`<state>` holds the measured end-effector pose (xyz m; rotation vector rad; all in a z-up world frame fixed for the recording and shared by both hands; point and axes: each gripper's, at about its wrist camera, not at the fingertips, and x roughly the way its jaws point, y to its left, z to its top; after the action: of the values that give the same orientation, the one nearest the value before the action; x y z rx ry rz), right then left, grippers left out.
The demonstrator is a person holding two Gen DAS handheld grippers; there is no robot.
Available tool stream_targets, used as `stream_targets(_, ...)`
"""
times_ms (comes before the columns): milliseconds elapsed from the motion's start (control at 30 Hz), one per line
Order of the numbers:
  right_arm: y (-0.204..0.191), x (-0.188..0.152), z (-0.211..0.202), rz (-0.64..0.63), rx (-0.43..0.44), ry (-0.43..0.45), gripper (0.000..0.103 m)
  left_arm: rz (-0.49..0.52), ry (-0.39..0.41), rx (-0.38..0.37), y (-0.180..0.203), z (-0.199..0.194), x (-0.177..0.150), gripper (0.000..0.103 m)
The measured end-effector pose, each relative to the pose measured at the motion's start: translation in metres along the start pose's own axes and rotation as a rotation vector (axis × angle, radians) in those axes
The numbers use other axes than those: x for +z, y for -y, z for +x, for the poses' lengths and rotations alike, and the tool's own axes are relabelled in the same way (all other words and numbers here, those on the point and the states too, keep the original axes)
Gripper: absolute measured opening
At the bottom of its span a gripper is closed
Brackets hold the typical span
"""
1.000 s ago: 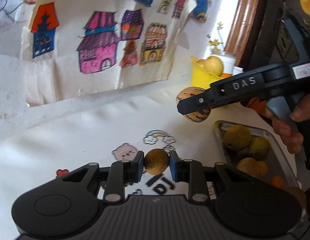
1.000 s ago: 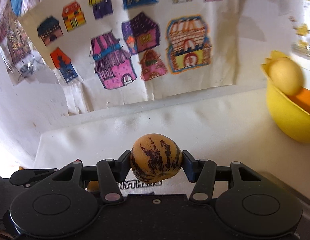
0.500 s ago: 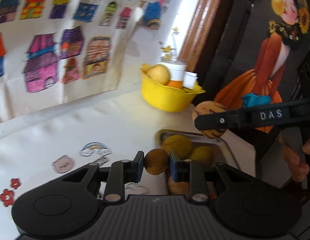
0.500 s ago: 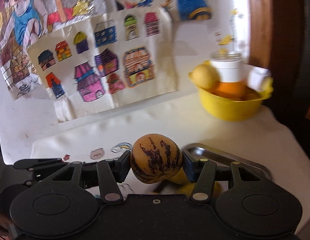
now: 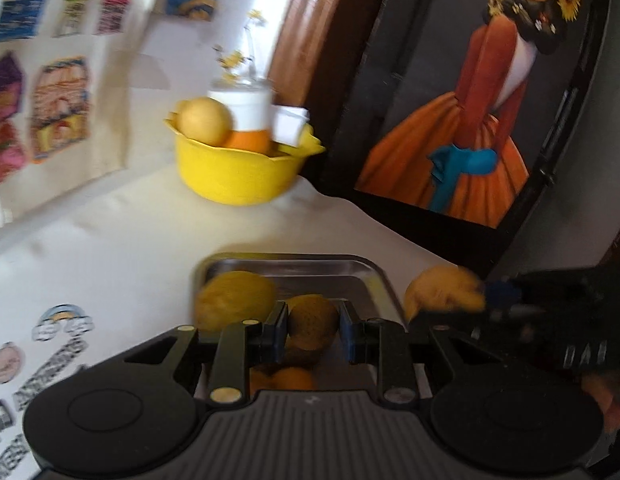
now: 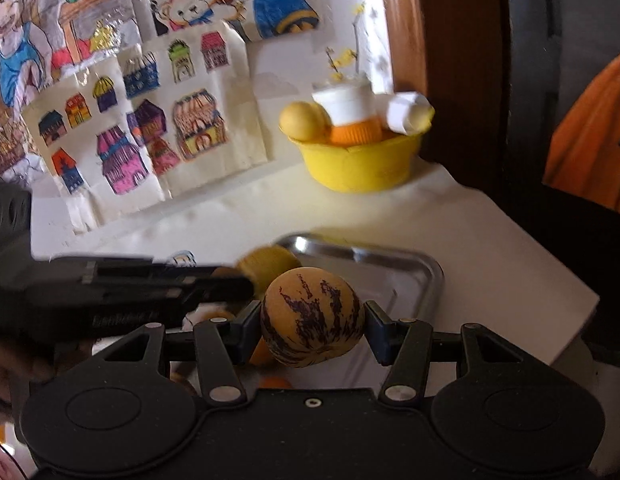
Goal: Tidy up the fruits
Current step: 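Lower and open the left tool on the tray while the right tool releases the striped melon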
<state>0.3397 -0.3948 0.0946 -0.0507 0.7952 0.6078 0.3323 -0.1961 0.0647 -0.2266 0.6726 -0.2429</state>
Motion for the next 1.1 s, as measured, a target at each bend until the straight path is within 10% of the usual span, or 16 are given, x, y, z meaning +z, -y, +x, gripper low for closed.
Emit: stream_targets(1100, 0.009, -0.054, 0.047, -0.144, -0.107, 0.028, 0.056, 0.236, -0.154, 0.074, 0.025, 0.114, 0.023, 0.029)
